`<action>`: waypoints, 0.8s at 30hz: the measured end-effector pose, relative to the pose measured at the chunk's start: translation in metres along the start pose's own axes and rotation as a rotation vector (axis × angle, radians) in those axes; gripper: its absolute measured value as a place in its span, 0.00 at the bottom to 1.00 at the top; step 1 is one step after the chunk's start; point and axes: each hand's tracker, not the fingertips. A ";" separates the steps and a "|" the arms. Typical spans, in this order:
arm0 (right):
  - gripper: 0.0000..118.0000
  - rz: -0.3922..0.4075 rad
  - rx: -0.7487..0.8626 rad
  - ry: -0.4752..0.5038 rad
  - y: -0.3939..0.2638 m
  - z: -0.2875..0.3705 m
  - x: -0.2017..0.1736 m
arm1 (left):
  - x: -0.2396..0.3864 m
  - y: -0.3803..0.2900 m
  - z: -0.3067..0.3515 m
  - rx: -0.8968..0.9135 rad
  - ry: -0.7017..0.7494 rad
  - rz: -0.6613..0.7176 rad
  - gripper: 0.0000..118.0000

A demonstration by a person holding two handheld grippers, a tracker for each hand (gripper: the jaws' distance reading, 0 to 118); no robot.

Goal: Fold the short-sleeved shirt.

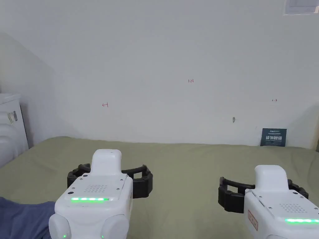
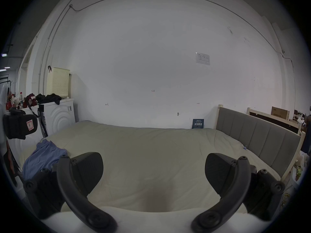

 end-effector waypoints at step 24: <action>0.01 0.016 -0.001 -0.078 -0.009 0.000 -0.007 | -0.009 -0.018 -0.003 -0.007 -0.002 -0.024 0.00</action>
